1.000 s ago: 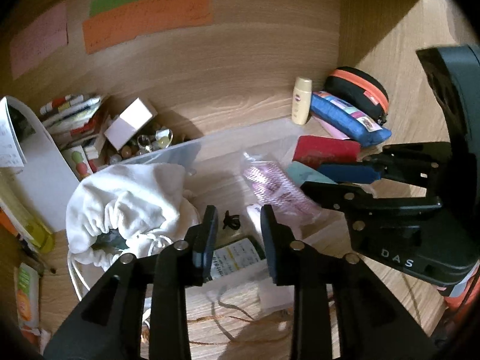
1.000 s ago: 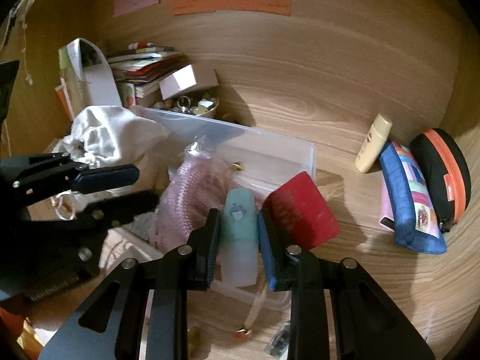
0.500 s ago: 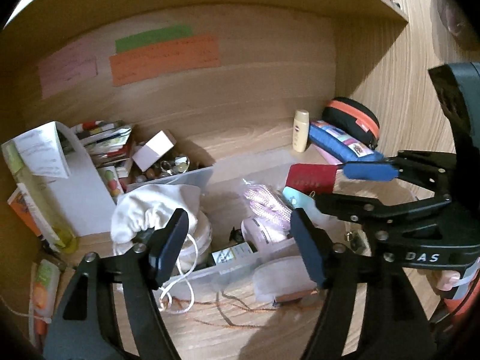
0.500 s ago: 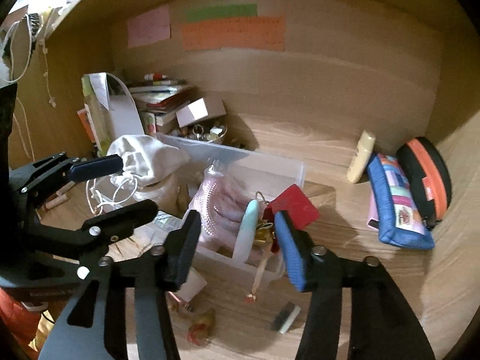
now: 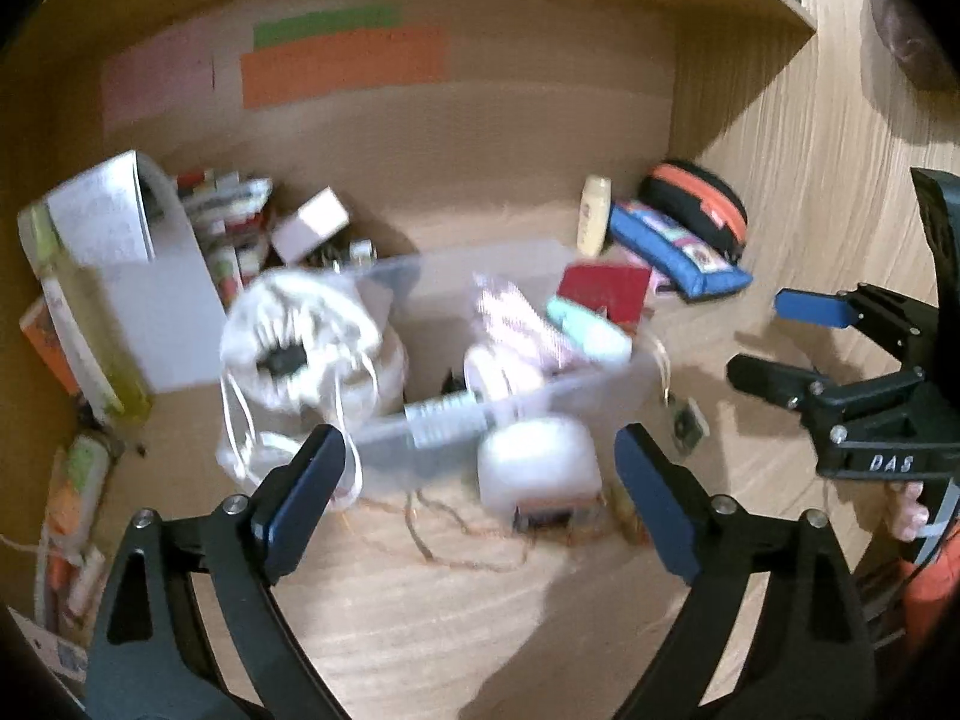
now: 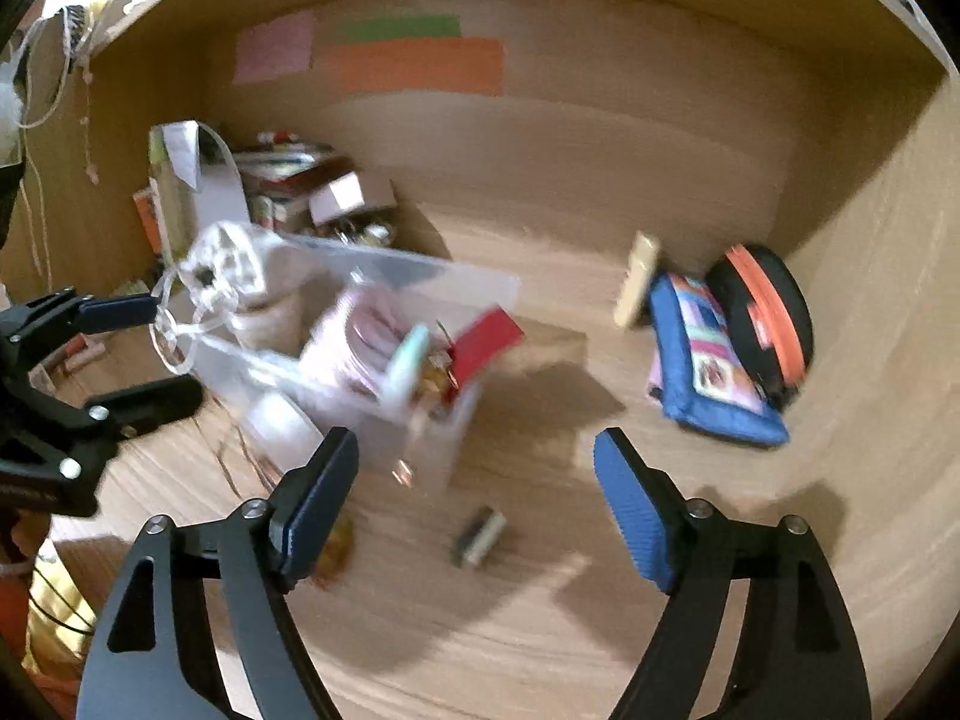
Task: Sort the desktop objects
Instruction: 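Move the left gripper to the white round tub while the right moves to the dark square block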
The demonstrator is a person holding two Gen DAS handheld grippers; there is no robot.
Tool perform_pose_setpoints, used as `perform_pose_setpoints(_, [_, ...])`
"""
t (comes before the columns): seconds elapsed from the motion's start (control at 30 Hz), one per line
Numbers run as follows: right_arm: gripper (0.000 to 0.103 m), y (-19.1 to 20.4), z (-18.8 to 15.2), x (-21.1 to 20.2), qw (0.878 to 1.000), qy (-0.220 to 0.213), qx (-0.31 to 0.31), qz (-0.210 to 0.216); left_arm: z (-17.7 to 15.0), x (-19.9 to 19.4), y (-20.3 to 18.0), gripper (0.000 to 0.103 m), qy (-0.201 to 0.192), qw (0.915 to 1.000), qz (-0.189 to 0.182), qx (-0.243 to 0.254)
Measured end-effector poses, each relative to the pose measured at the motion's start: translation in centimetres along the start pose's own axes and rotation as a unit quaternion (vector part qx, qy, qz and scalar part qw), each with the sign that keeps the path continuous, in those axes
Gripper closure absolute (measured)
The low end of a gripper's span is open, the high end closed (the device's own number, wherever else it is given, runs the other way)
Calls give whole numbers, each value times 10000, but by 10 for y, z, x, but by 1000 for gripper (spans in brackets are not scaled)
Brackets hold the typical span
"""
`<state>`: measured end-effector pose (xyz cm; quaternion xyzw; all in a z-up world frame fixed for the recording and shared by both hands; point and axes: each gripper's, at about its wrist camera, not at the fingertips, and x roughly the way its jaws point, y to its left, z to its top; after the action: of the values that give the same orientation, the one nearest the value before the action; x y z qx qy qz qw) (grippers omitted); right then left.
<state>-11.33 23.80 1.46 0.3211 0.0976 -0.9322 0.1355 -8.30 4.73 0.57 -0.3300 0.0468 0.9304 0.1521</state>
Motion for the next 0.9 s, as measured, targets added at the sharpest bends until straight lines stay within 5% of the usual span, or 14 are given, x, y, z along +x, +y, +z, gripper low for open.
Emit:
perform_pose_setpoints(0.33, [23,-25,-48,18,9978,615,173,-170,-33,30,-13,11,727,9971,-173,-115])
perform_pose_setpoints(0.63, [23,-21,-55,40,9959,881,152,133,-26,59,-19,11,900,9947,-364,-324])
perform_pose_setpoints(0.83, [29,-13,-47,66,9925,1174,62,334,-17,75,-17,11,957,9940,-369,-379])
perform_pose_setpoints(0.9, [39,-11,-45,72,9915,1245,54,378,-15,79,-16,11,946,9942,-340,-385])
